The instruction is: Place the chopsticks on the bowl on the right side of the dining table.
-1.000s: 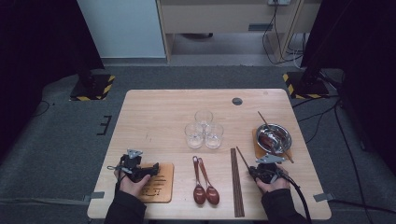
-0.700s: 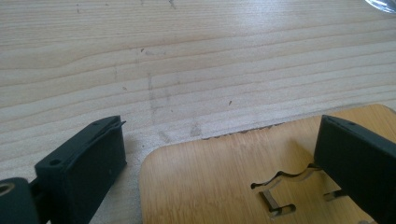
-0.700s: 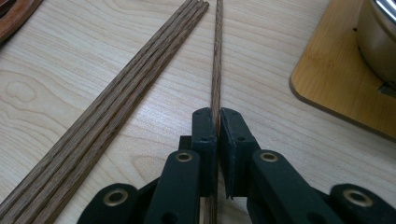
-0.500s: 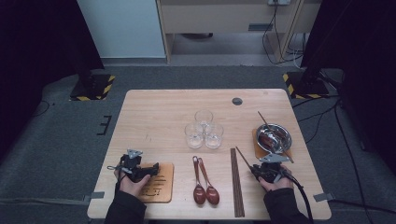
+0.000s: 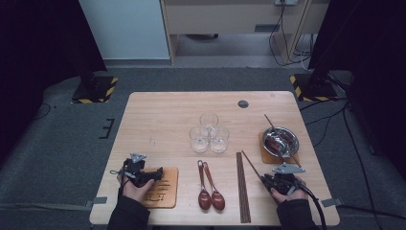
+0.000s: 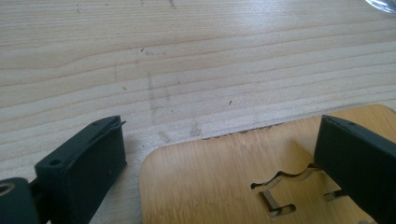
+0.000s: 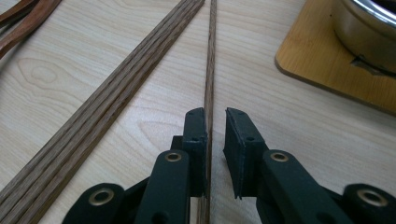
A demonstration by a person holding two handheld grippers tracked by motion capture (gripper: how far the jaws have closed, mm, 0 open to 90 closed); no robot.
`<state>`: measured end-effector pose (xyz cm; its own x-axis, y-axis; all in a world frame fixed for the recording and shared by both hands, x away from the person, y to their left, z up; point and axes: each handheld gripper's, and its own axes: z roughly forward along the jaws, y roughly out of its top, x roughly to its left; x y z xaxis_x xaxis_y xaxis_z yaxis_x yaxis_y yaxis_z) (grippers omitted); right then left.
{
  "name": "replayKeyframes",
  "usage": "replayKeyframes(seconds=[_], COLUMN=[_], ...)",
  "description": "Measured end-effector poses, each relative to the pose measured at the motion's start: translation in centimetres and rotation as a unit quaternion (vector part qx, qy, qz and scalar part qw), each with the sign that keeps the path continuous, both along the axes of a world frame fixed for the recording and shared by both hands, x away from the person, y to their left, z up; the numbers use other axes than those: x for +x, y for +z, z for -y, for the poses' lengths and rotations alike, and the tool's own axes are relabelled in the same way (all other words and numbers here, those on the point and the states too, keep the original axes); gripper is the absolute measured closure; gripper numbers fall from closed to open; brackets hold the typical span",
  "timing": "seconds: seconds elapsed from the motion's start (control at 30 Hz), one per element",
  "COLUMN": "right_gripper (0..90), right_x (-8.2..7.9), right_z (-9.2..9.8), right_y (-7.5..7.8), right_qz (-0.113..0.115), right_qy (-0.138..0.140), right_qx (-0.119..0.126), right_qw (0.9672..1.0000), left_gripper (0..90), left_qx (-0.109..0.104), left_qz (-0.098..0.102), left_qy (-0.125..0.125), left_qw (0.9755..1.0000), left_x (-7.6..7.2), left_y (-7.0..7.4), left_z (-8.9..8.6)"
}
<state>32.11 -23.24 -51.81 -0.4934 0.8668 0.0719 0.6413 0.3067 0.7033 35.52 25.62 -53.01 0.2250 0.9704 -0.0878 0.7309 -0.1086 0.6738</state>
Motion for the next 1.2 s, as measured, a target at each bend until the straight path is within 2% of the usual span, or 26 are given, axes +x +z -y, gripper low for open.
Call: replayKeyframes(seconds=[0.5,0.8,0.97,1.2], right_gripper=[83.0,85.2,85.3,85.3], right_x=[-0.31,-0.42,-0.31,-0.21], right_z=[-0.25,-0.37,-0.14,0.41], right_y=[-0.54,-0.54,-0.41,0.29], right_qz=[-0.019,-0.016,-0.018,-0.007], right_qy=[0.002,-0.006,-0.008,-0.010], right_qx=[-0.007,-0.011,-0.003,0.010], right_qw=[0.9998,0.9998,0.9998,0.9999], left_gripper=[1.2,1.2,1.2,1.2], left_qx=[0.000,0.000,0.000,0.000], left_qz=[0.000,0.000,0.000,0.000], left_qy=[0.000,0.000,0.000,0.000], left_qw=[1.0000,1.0000,1.0000,1.0000], left_x=[0.00,0.00,0.00,0.00], left_y=[0.00,0.00,0.00,0.00], left_z=[0.00,0.00,0.00,0.00])
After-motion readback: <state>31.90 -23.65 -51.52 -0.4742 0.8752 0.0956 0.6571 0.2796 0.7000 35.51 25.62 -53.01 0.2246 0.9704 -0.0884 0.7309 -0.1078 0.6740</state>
